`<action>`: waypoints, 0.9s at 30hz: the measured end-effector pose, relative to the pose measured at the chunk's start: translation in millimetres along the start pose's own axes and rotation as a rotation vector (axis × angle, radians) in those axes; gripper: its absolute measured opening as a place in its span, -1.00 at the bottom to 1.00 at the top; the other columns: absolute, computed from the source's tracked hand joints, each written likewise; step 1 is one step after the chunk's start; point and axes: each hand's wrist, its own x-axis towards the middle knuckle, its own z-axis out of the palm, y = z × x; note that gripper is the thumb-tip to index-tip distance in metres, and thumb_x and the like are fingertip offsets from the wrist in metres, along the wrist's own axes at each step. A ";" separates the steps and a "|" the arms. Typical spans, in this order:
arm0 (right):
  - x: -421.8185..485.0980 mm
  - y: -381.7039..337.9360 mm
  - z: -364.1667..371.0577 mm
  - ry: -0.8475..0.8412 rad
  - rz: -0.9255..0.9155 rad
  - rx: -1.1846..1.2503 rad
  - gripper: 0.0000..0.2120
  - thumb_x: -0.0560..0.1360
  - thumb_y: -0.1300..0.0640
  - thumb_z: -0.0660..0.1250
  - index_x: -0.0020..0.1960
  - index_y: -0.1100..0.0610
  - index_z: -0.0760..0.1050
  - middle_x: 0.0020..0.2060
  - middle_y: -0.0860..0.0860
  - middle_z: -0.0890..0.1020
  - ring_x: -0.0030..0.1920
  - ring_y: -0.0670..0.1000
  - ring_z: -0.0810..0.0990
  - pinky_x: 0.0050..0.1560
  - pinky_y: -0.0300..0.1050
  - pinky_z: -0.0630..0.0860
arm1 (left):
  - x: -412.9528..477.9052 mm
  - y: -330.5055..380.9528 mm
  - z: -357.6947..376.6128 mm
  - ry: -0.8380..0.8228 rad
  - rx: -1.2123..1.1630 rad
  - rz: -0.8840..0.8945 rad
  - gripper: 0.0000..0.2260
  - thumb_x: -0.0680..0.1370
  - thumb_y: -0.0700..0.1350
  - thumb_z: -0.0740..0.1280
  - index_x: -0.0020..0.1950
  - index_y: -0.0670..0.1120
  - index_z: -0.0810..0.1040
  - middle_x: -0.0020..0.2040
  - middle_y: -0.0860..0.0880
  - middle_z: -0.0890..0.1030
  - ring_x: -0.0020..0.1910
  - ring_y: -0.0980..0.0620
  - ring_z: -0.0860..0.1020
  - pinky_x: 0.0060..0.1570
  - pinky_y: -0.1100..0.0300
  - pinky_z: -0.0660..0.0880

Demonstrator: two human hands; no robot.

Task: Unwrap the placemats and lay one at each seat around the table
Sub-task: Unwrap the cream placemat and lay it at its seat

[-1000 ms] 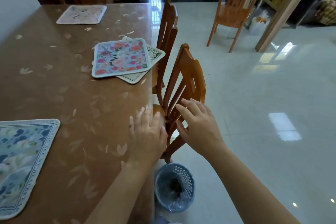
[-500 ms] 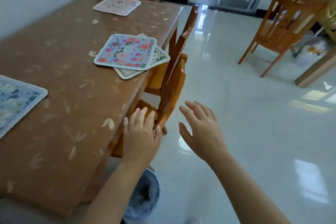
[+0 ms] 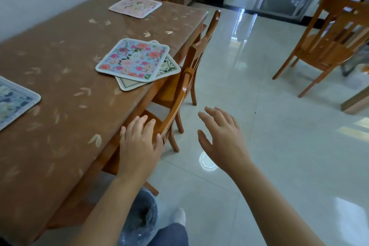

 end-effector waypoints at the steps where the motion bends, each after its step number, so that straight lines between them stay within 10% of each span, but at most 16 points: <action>1: 10.4 2.7 2.1 0.000 -0.024 -0.001 -0.68 0.42 0.18 0.37 0.16 0.18 0.46 0.15 0.15 0.58 0.20 0.21 0.49 0.18 0.13 0.41 | 9.0 -2.3 3.3 0.005 -0.002 -0.022 -0.67 0.52 -0.07 0.26 0.25 -0.14 0.46 0.30 -0.20 0.46 0.32 -0.20 0.34 0.30 -0.20 0.15; 27: 327.2 45.2 117.4 -0.298 -0.377 0.050 -0.62 0.49 0.09 0.28 0.28 0.11 0.37 0.28 0.10 0.48 0.33 0.15 0.34 0.35 0.14 0.21 | 250.7 -70.5 80.9 0.121 -0.060 -0.342 -0.70 0.50 -0.16 0.30 0.23 -0.17 0.46 0.28 -0.16 0.45 0.30 -0.12 0.32 0.26 -0.08 0.25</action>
